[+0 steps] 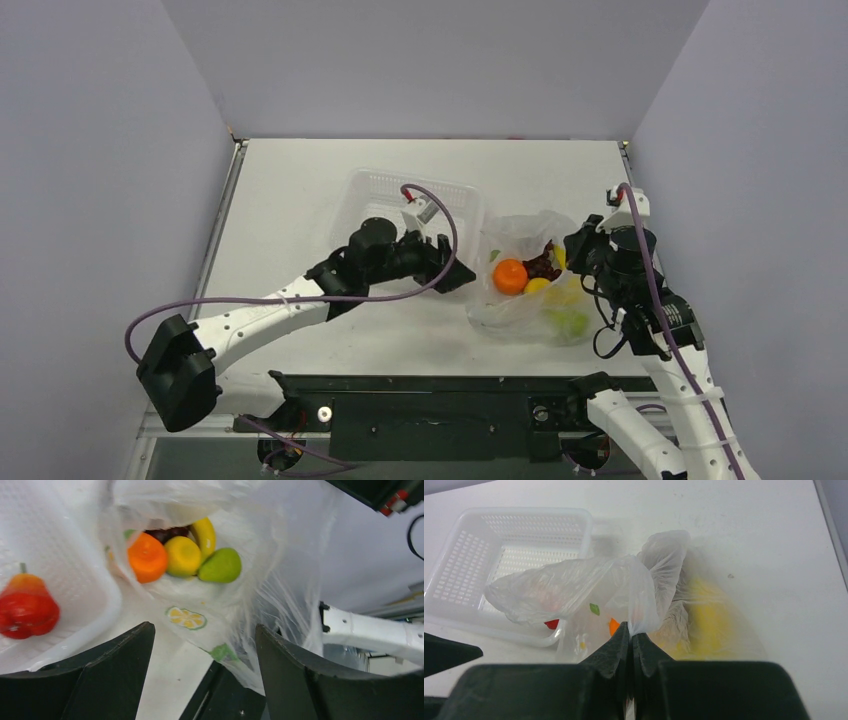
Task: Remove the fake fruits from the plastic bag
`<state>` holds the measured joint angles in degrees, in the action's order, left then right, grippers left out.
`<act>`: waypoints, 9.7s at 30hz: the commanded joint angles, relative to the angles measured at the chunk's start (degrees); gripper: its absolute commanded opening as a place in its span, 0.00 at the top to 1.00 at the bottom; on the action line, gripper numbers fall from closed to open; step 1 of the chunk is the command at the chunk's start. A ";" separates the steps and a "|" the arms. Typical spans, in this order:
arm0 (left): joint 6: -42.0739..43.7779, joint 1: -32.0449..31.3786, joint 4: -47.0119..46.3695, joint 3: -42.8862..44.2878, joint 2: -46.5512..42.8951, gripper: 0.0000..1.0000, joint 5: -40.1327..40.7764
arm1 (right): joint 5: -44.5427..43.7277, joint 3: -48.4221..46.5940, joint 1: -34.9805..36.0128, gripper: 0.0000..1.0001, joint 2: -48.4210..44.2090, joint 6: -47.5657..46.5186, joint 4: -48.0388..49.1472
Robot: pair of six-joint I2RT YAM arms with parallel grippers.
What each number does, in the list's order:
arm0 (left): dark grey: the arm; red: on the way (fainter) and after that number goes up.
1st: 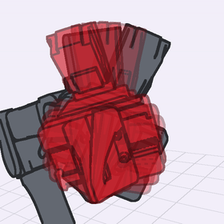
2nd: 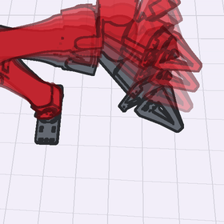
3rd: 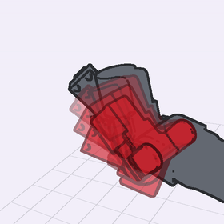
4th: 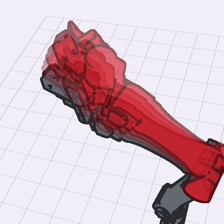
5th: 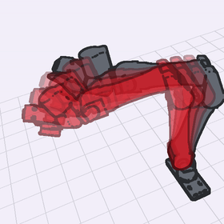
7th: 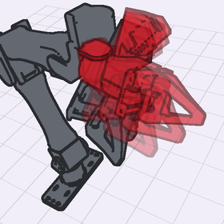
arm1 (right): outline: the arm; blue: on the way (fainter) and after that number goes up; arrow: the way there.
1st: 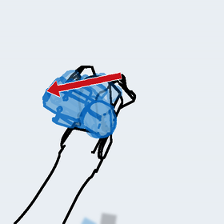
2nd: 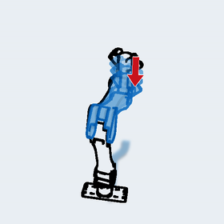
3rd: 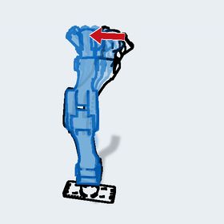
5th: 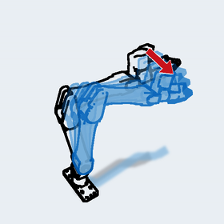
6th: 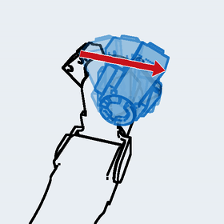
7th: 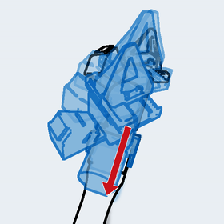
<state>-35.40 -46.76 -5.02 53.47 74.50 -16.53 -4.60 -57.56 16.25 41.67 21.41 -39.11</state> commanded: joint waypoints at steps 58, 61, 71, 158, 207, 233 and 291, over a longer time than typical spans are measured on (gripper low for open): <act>-0.24 -15.60 -6.64 21.13 31.10 0.59 20.74 | 6.38 5.92 0.51 1.00 -6.08 3.38 -6.16; 0.66 -15.76 -4.19 23.03 34.65 0.51 23.41 | 6.37 6.04 0.51 1.00 -5.82 3.38 -6.13; 7.76 -16.59 7.49 33.03 43.12 0.38 31.06 | 6.53 6.62 0.52 1.00 -5.71 3.44 -5.69; 8.97 -17.01 8.41 43.92 57.38 0.49 37.36 | 8.78 5.91 0.30 1.00 -7.91 3.43 -4.97; 3.29 4.70 4.12 9.27 6.46 0.94 6.25 | 5.29 6.14 0.33 1.00 -5.21 1.53 -4.19; 11.67 7.64 31.80 25.62 31.97 0.65 22.88 | 4.92 5.12 0.16 1.00 -4.89 1.18 -4.43; -0.98 -10.94 -6.49 11.99 23.27 0.42 0.13 | 20.59 5.94 0.98 1.00 -7.55 4.26 1.59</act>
<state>-37.69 -57.69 -11.46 61.34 94.56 -18.20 22.59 -50.35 16.97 34.59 28.05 -32.14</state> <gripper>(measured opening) 0.610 0.003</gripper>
